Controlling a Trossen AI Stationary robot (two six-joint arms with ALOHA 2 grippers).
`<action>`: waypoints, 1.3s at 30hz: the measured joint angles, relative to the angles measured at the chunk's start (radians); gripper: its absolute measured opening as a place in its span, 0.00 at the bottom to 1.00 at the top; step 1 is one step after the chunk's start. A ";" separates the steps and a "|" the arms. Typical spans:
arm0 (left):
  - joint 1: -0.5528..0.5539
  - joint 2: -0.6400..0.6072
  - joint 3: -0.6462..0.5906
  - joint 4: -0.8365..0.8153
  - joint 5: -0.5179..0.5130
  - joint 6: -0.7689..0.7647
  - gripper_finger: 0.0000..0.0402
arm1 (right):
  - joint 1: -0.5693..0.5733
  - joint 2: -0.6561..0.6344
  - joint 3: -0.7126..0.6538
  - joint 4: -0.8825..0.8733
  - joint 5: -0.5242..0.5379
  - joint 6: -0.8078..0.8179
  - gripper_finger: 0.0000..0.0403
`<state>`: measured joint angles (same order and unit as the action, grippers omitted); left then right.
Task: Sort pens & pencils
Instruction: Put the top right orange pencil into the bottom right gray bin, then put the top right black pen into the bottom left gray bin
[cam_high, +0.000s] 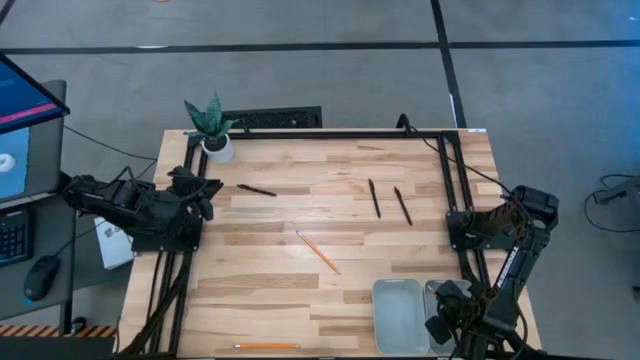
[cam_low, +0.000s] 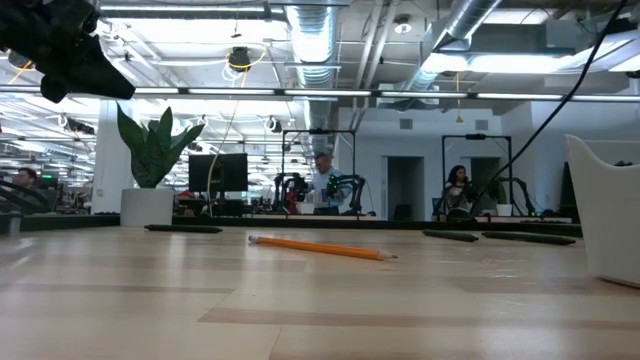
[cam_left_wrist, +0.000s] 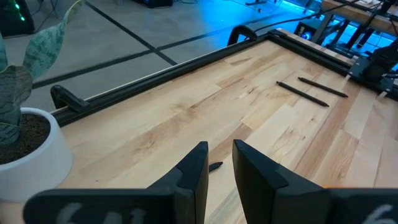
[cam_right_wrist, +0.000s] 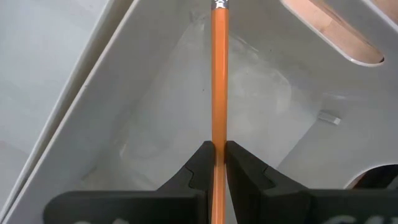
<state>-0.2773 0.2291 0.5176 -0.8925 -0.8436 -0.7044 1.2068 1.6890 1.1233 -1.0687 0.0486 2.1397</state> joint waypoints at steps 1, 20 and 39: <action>0.000 0.000 0.000 0.000 0.000 0.000 0.16 | 0.000 0.000 0.000 0.000 0.000 0.000 0.15; 0.000 0.000 0.000 0.000 0.000 0.000 0.16 | -0.006 0.000 0.000 0.000 -0.005 0.006 0.39; 0.000 0.000 0.000 0.000 0.000 0.000 0.16 | -0.006 0.000 0.009 0.017 -0.003 -0.066 0.43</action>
<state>-0.2771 0.2291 0.5175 -0.8921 -0.8436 -0.7046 1.2007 1.6894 1.1323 -1.0520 0.0456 2.0738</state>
